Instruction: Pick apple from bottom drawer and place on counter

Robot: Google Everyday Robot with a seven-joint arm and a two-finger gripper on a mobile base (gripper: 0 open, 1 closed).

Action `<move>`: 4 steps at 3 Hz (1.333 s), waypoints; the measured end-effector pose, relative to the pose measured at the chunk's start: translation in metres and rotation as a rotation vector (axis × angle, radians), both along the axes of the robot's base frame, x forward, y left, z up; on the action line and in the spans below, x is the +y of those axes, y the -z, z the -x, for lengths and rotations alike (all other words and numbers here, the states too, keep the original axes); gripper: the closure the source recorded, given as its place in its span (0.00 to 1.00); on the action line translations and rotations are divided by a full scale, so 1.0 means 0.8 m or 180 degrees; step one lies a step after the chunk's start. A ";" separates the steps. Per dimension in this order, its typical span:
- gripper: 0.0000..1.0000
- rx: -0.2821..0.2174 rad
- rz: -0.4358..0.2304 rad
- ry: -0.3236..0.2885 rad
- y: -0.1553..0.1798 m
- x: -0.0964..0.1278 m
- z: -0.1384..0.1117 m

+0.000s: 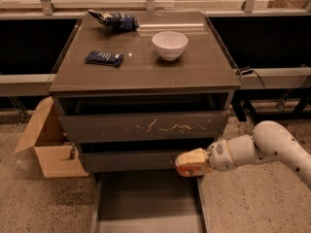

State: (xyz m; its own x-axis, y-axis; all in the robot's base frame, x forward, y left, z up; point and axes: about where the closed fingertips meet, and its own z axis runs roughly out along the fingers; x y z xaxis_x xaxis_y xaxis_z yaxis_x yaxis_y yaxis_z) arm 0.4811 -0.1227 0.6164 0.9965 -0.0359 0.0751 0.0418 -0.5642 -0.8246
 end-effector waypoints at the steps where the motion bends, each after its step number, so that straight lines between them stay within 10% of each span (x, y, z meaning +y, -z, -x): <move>1: 1.00 -0.0227 -0.0180 -0.0070 -0.056 0.013 -0.022; 3: 1.00 -0.0417 -0.0682 -0.0028 -0.210 0.052 -0.058; 4: 1.00 -0.0417 -0.0682 -0.0028 -0.210 0.052 -0.058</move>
Offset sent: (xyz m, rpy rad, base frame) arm 0.0598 0.0458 0.1920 0.1607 -0.2143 0.0634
